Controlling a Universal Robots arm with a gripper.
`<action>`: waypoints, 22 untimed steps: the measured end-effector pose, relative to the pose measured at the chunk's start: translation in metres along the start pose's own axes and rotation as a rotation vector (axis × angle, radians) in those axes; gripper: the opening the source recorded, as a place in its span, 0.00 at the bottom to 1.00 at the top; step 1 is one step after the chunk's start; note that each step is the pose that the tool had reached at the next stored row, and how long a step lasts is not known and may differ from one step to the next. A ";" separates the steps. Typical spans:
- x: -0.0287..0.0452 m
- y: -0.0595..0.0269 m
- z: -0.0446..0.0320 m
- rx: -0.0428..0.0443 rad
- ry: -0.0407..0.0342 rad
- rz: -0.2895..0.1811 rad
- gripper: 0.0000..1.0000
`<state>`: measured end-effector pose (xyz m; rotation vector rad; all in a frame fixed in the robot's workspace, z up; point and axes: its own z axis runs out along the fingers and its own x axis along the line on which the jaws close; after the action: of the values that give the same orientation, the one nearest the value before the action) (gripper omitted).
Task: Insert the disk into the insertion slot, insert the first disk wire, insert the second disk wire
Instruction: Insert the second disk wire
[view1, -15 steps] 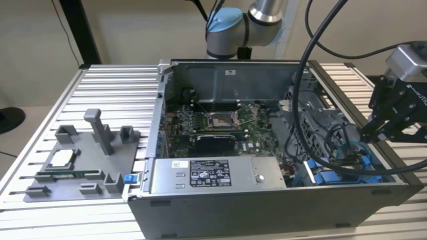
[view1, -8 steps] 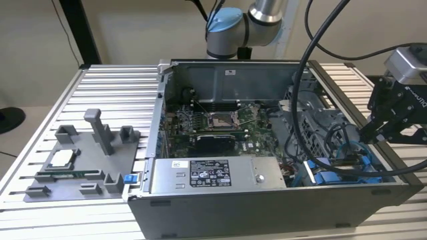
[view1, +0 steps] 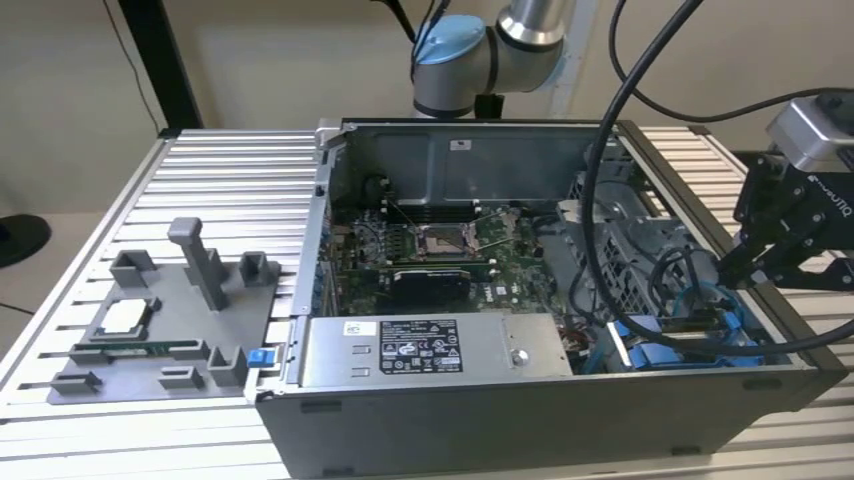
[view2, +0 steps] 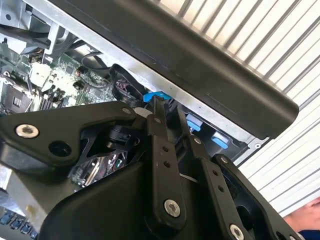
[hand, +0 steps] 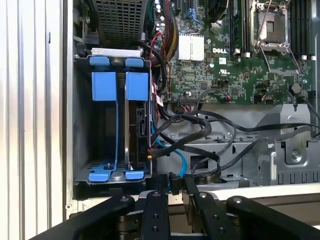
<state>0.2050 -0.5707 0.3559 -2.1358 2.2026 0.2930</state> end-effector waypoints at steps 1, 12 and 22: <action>0.0000 0.0000 0.0000 0.0000 -0.0001 0.000 1.00; 0.0000 0.0000 0.0002 -0.0001 -0.0008 0.000 0.00; 0.0000 0.0000 0.0002 -0.0001 -0.0012 0.000 0.00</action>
<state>0.2050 -0.5707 0.3557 -2.1352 2.2019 0.2943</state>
